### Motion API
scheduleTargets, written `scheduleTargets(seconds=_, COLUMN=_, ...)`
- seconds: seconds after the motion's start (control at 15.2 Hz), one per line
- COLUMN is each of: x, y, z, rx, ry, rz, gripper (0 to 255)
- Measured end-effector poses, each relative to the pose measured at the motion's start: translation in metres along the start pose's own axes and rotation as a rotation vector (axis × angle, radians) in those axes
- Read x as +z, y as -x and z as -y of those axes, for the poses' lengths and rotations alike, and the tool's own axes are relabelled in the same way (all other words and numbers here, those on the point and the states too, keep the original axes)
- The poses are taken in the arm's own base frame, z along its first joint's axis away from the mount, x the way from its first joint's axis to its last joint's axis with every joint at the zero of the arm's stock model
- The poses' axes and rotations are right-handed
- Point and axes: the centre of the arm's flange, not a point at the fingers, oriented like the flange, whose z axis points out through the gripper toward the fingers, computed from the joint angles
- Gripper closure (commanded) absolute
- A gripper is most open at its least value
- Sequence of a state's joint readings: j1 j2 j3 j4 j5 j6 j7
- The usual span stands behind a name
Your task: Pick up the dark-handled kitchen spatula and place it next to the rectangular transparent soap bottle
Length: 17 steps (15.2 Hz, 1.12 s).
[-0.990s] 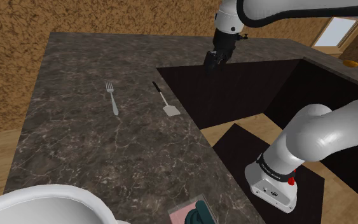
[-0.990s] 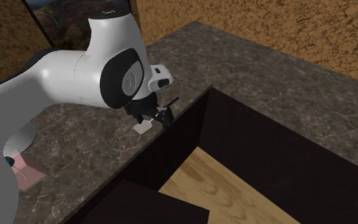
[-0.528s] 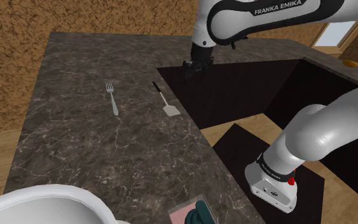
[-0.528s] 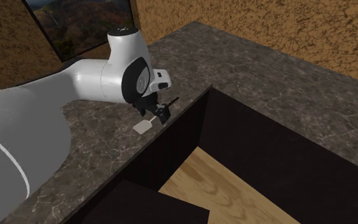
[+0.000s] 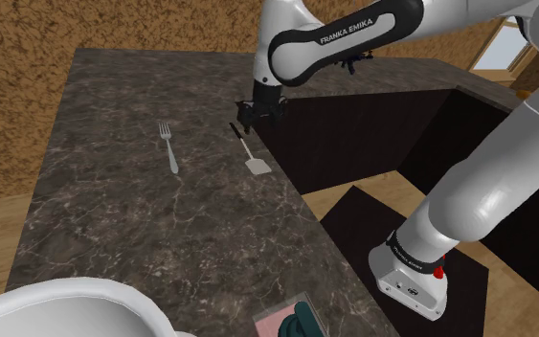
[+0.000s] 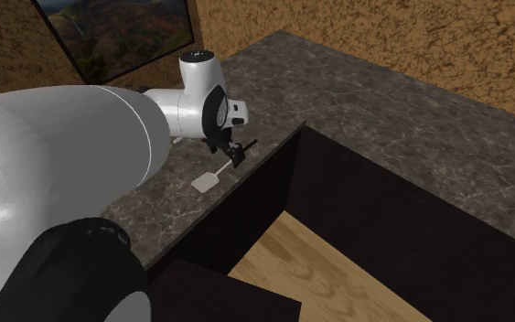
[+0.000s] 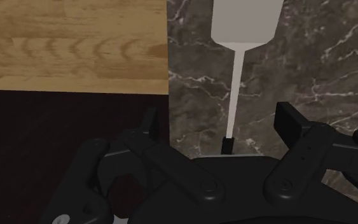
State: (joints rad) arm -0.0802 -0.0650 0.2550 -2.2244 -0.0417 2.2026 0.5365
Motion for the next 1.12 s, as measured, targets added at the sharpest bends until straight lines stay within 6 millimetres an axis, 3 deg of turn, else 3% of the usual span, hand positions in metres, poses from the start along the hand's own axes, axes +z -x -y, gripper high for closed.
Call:
scheduleTargets(seconds=0.26, x=0.028, y=-0.029, z=0.022, rx=0.07, ry=-0.016, rz=-0.004, gripper=0)
scheduleTargets(seconds=0.73, x=0.066, y=-0.035, z=0.025, rx=0.081, ry=-0.018, rz=-0.004, gripper=0)
scheduleTargets(seconds=1.12, x=0.069, y=-0.035, z=0.025, rx=0.081, ry=-0.019, rz=-0.005, gripper=0)
